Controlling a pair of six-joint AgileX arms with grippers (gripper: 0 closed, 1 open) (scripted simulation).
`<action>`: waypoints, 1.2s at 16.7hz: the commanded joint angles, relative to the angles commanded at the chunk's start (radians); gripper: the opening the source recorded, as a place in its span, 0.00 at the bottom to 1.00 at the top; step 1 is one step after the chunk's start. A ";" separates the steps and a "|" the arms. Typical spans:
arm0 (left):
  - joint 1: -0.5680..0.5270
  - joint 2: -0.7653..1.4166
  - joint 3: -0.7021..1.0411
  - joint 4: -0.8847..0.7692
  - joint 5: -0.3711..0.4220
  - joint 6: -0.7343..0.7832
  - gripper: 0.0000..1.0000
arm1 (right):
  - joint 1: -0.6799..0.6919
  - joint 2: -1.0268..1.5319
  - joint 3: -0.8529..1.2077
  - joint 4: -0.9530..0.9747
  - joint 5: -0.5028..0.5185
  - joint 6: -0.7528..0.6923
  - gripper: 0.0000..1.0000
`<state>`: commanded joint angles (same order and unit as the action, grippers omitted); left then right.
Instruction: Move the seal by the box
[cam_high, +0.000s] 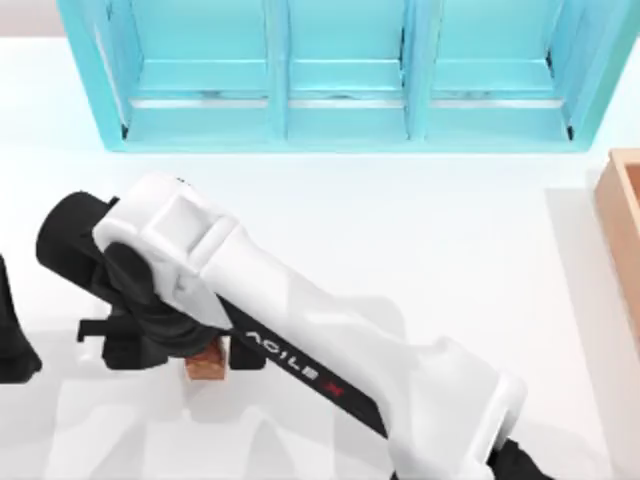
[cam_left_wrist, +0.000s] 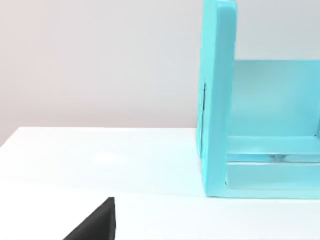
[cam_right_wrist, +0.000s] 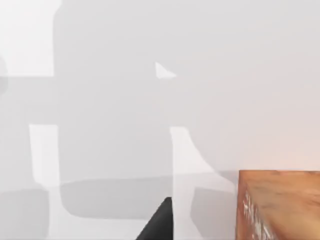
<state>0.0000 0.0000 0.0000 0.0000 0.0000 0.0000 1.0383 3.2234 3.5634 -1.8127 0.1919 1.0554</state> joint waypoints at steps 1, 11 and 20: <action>0.000 0.000 0.000 0.000 0.000 0.000 1.00 | 0.000 0.000 0.000 0.000 0.000 0.000 0.40; 0.000 0.000 0.000 0.000 0.000 0.000 1.00 | 0.000 0.000 0.000 0.000 0.000 0.000 0.00; 0.000 0.000 0.000 0.000 0.000 0.000 1.00 | 0.010 -0.051 -0.062 0.022 -0.006 0.000 0.00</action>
<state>0.0000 0.0000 0.0000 0.0000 0.0000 0.0000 1.0478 3.1726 3.5014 -1.7904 0.1859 1.0554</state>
